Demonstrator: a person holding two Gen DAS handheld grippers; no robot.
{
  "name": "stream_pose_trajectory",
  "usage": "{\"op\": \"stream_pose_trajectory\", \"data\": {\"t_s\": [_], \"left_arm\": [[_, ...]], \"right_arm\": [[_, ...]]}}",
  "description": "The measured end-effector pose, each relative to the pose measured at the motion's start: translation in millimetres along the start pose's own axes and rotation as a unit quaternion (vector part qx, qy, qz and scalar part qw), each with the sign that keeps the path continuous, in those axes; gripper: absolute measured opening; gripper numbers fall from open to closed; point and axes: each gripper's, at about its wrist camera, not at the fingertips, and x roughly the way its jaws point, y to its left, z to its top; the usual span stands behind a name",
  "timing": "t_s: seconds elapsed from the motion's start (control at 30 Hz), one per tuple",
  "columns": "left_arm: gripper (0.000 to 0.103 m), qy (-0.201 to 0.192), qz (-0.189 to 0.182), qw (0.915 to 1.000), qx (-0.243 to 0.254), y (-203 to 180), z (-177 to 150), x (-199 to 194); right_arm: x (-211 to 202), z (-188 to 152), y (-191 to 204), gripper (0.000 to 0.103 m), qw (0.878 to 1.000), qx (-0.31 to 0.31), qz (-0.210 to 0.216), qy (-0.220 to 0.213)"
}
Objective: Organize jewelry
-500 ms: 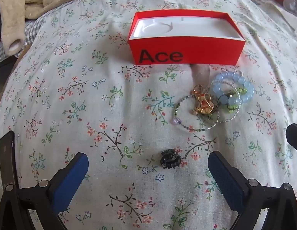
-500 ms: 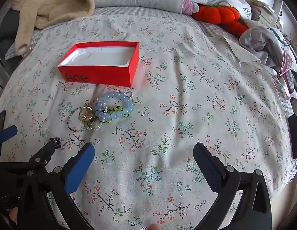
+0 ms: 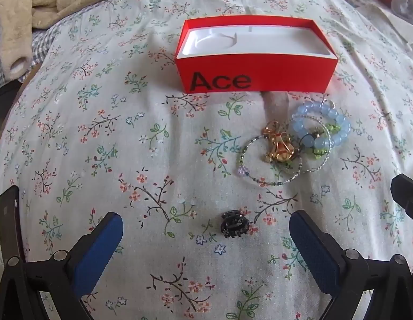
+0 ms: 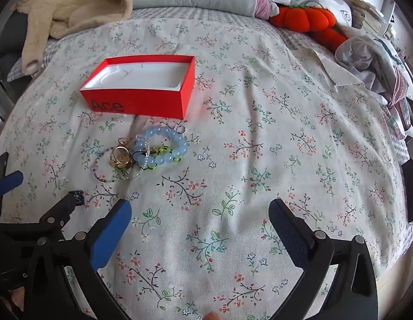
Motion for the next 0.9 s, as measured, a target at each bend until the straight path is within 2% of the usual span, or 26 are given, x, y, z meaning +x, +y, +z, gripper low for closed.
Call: {"op": "stream_pose_trajectory", "data": {"t_s": [0.9], "left_arm": [[0.103,-0.001,0.0,1.0,-0.005,1.8,1.8,0.8]], "right_arm": [[-3.8,3.2,2.5,0.103,1.0,-0.002,0.002,-0.002]]}}
